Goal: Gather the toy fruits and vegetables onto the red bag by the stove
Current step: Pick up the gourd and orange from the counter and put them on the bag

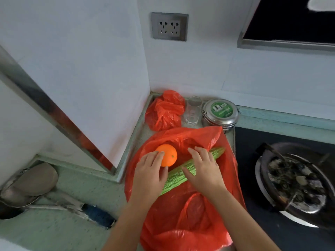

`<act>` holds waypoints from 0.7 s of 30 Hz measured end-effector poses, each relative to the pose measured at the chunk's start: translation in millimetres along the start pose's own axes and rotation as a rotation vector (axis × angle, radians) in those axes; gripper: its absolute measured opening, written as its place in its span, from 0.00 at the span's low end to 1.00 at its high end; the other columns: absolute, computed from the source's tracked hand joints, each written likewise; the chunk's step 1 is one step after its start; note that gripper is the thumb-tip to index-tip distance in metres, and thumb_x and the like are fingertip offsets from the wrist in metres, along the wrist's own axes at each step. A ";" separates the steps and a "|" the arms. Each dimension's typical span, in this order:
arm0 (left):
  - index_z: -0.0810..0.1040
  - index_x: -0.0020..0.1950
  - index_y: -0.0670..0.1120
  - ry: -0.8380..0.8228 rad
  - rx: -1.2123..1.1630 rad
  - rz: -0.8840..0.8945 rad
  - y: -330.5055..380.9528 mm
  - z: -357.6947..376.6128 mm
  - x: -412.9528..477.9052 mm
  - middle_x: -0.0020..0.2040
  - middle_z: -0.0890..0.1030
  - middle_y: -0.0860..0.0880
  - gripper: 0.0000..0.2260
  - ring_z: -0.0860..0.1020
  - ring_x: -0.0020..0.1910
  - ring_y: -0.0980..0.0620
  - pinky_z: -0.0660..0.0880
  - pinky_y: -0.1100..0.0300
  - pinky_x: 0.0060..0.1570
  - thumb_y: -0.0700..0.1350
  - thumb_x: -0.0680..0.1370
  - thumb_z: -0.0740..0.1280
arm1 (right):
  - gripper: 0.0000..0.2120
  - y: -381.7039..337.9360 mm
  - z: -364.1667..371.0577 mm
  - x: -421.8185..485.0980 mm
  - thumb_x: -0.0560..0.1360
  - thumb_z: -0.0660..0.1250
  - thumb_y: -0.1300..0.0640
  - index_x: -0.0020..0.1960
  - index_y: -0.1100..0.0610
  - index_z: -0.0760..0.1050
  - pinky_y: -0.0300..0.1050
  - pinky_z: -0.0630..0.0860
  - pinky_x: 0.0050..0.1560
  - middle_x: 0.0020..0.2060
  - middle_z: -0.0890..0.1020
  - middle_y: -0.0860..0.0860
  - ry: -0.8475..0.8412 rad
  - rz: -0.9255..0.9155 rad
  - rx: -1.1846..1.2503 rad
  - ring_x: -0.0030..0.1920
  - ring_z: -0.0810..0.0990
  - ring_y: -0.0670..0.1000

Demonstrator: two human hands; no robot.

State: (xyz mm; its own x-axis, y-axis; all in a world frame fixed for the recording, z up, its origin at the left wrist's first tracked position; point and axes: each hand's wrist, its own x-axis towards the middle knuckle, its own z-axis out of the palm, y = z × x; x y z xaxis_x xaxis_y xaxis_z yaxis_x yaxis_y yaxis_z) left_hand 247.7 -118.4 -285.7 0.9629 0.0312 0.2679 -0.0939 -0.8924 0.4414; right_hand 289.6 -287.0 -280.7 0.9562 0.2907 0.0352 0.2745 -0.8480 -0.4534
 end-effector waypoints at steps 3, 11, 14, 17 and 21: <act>0.76 0.58 0.40 0.007 -0.021 0.065 14.4 -6.0 -2.3 0.55 0.79 0.42 0.19 0.77 0.53 0.41 0.77 0.49 0.49 0.49 0.73 0.59 | 0.25 -2.0 -15.6 -25.5 0.70 0.68 0.48 0.64 0.57 0.71 0.58 0.70 0.58 0.62 0.74 0.57 0.073 0.008 -0.094 0.62 0.71 0.60; 0.76 0.60 0.40 0.043 -0.060 0.299 31.6 -40.9 -14.2 0.55 0.79 0.42 0.19 0.76 0.54 0.41 0.76 0.47 0.51 0.49 0.74 0.59 | 0.22 -31.6 -41.4 -91.8 0.68 0.61 0.46 0.58 0.56 0.75 0.64 0.72 0.54 0.55 0.79 0.55 0.296 0.173 -0.198 0.58 0.76 0.60; 0.76 0.60 0.41 0.018 -0.085 0.388 37.1 -52.1 -26.4 0.55 0.79 0.43 0.19 0.76 0.55 0.42 0.76 0.46 0.51 0.48 0.74 0.59 | 0.22 -48.1 -43.0 -116.9 0.70 0.58 0.46 0.59 0.57 0.75 0.65 0.72 0.56 0.57 0.78 0.56 0.367 0.259 -0.155 0.60 0.74 0.60; 0.76 0.60 0.41 -0.025 -0.136 0.456 41.3 -57.7 -40.5 0.55 0.79 0.43 0.19 0.76 0.55 0.42 0.75 0.47 0.52 0.48 0.74 0.58 | 0.24 -64.1 -42.1 -144.3 0.71 0.55 0.46 0.60 0.57 0.74 0.64 0.72 0.57 0.58 0.77 0.56 0.426 0.332 -0.148 0.60 0.74 0.60; 0.76 0.60 0.41 -0.104 -0.209 0.545 44.4 -56.0 -62.8 0.56 0.78 0.43 0.19 0.75 0.57 0.42 0.74 0.47 0.55 0.49 0.75 0.58 | 0.22 -84.6 -36.2 -182.4 0.71 0.57 0.47 0.59 0.57 0.75 0.64 0.72 0.57 0.58 0.78 0.56 0.517 0.431 -0.149 0.59 0.75 0.60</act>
State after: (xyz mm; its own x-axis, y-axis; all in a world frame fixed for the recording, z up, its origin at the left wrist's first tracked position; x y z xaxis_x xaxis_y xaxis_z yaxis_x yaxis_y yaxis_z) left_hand 168.9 -134.8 -235.0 0.7806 -0.4605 0.4226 -0.6195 -0.6597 0.4255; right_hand 95.7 -284.4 -216.5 0.8989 -0.3038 0.3159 -0.1659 -0.9030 -0.3963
